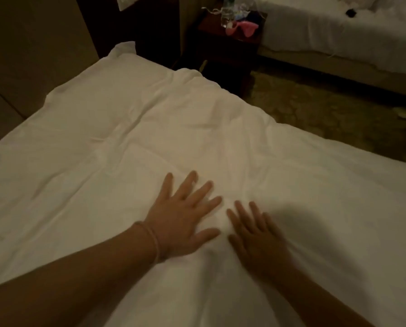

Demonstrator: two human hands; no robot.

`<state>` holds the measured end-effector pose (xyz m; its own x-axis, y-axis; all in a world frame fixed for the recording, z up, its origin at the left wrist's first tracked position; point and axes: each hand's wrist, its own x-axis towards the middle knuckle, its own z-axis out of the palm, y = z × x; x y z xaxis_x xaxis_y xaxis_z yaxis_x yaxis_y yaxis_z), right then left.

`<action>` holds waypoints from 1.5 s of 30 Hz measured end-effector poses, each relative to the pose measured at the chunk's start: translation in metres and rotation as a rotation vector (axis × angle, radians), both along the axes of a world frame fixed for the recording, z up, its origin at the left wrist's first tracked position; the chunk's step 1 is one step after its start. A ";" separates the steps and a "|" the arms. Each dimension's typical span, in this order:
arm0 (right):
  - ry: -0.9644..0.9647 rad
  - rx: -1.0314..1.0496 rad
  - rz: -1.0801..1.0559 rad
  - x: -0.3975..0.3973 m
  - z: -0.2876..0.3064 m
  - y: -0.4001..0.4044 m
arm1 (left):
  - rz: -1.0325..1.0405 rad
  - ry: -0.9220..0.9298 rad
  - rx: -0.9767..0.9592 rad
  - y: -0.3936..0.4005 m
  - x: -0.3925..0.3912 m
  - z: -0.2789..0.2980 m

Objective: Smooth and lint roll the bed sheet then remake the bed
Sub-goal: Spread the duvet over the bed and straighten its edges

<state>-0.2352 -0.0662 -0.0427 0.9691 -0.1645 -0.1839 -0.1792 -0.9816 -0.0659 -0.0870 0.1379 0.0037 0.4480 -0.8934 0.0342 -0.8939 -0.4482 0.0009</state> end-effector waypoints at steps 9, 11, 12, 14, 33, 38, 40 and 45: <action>-0.042 0.069 -0.443 -0.070 0.015 0.006 | 0.484 0.014 0.252 0.022 -0.015 0.008; -0.061 0.109 -0.269 -0.100 0.016 0.054 | 0.405 0.229 0.195 0.012 -0.072 0.012; -0.054 0.103 -0.176 -0.119 0.014 0.073 | 0.290 0.312 0.173 0.021 -0.098 0.007; -0.017 0.028 -0.088 -0.161 0.002 0.081 | 0.011 0.242 0.240 0.059 -0.128 -0.007; 0.124 0.040 -0.641 -0.417 -0.003 0.193 | 0.179 0.145 0.297 0.242 -0.352 -0.035; 0.087 0.180 -0.382 -0.430 0.002 0.279 | 0.408 0.302 0.224 0.263 -0.440 -0.045; 0.088 0.160 -0.282 -0.454 0.006 0.282 | 0.352 0.283 0.221 0.287 -0.461 -0.047; 0.142 -0.018 -0.671 -0.557 -0.002 0.243 | 0.271 0.232 0.279 0.348 -0.476 -0.057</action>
